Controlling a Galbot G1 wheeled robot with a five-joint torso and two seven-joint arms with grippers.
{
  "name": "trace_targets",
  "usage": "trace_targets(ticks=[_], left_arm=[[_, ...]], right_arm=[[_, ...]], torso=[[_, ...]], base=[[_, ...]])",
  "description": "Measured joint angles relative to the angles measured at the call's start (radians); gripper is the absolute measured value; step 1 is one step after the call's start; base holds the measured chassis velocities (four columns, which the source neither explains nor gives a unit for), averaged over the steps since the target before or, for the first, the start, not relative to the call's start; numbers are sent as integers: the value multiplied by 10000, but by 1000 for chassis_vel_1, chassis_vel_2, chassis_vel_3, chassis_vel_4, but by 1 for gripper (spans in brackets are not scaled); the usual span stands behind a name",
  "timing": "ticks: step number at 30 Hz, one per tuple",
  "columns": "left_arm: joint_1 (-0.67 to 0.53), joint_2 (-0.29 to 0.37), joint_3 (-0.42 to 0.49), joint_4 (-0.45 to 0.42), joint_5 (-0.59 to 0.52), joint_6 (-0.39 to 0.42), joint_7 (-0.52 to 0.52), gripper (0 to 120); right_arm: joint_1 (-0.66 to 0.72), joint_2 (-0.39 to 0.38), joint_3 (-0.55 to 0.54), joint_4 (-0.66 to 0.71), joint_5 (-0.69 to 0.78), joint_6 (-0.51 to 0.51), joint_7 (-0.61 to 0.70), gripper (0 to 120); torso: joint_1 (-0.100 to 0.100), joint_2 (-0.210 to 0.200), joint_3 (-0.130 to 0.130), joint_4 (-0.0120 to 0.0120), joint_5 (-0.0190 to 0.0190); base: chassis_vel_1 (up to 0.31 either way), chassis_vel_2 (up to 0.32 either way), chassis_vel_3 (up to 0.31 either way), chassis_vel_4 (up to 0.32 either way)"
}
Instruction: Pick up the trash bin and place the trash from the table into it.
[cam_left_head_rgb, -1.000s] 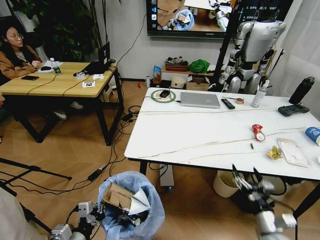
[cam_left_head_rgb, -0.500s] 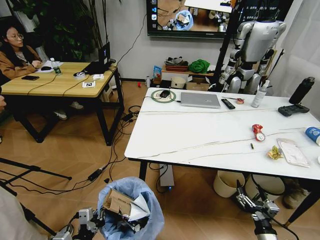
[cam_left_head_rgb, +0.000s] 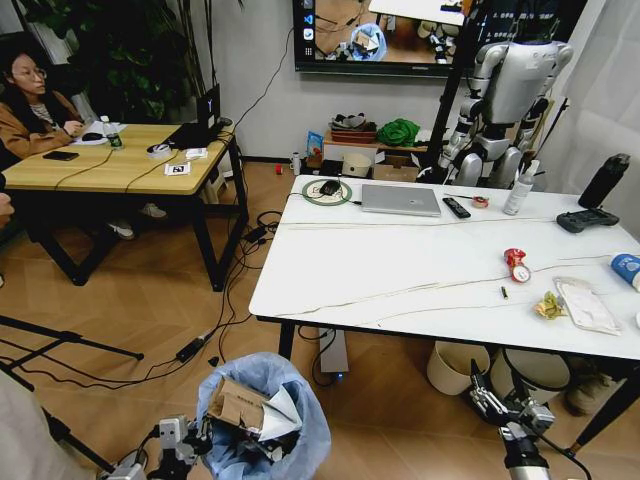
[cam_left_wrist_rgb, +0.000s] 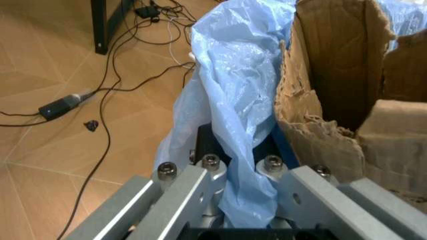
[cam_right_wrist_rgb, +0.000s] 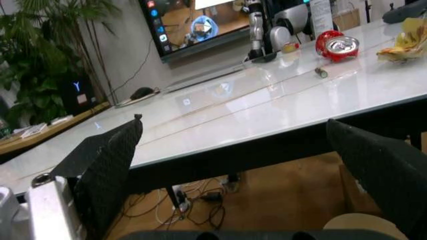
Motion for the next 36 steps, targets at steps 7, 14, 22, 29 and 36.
trace_targets(ticks=[7, 14, 22, 29, 36], left_arm=[[-9, 13, 39, 23, 6, 18, -3, 0], [5, 22, 91, 26, 41, 23, -5, 0], [9, 10, 108, 35, 55, 20, 0, 0], [11, -44, 157, 41, 108, 17, 4, 0], [9, -122, 218, 43, 179, 17, 6, 0]], right_arm=[[41, 38, 63, -34, 100, -23, -11, 100], [35, 90, 124, -67, 183, -21, -93, 100], [13, 78, 186, -67, 288, -16, -165, 100], [-3, 40, 217, -118, 335, 24, -214, 100], [-13, 15, 217, -137, 402, 43, -262, 100]], torso=[[0, 0, 0, 0, 0], [0, 0, 0, 0, -1], [1, 0, 0, 0, 0], [1, 0, 0, 0, 0], [1, 0, 0, -1, 0]], base=[[0, 0, 0, 0], [0, 0, 0, 0], [0, 0, 0, 0], [-44, -59, 58, 59], [-57, -69, 48, 46]])
